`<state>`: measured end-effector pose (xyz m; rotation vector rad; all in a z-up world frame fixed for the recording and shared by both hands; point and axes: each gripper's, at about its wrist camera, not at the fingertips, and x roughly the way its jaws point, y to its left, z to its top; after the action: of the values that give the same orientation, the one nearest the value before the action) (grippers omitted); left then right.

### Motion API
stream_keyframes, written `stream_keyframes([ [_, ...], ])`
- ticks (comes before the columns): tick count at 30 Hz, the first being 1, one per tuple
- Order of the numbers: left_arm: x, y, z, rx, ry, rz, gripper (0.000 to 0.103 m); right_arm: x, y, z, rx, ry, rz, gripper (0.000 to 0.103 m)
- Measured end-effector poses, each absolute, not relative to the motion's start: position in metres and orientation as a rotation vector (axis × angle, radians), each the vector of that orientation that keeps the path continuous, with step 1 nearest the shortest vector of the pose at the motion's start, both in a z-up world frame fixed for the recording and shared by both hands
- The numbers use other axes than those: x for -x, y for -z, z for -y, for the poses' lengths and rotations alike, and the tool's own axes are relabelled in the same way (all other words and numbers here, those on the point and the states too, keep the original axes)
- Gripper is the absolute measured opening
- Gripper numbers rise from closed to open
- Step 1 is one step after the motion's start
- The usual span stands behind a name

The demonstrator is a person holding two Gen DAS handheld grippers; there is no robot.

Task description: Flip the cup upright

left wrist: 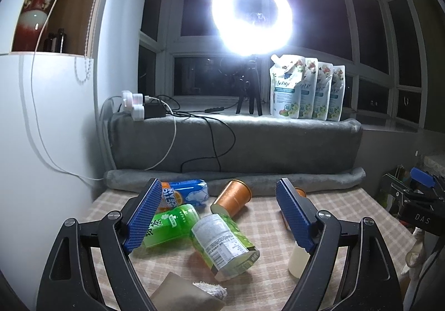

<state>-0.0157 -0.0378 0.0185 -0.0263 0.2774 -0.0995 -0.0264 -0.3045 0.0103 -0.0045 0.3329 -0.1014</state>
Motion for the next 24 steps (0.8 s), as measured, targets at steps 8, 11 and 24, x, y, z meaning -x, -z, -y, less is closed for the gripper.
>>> stream_keyframes([
  [8,0.0145,-0.0189,0.0382,0.027,0.098,-0.277,0.084,0.0263,-0.0105,0.3045,0.002,0.100,-0.332,0.103],
  [11,0.0145,-0.0188,0.0382,0.027,0.098,-0.278,0.084,0.0261,-0.0106,0.3045,0.004,0.101,-0.333,0.103],
  [24,0.0147,-0.0183,0.0378,0.028,0.099,-0.283,0.084,0.0256,-0.0107,0.3052,0.000,0.102,-0.336,0.103],
])
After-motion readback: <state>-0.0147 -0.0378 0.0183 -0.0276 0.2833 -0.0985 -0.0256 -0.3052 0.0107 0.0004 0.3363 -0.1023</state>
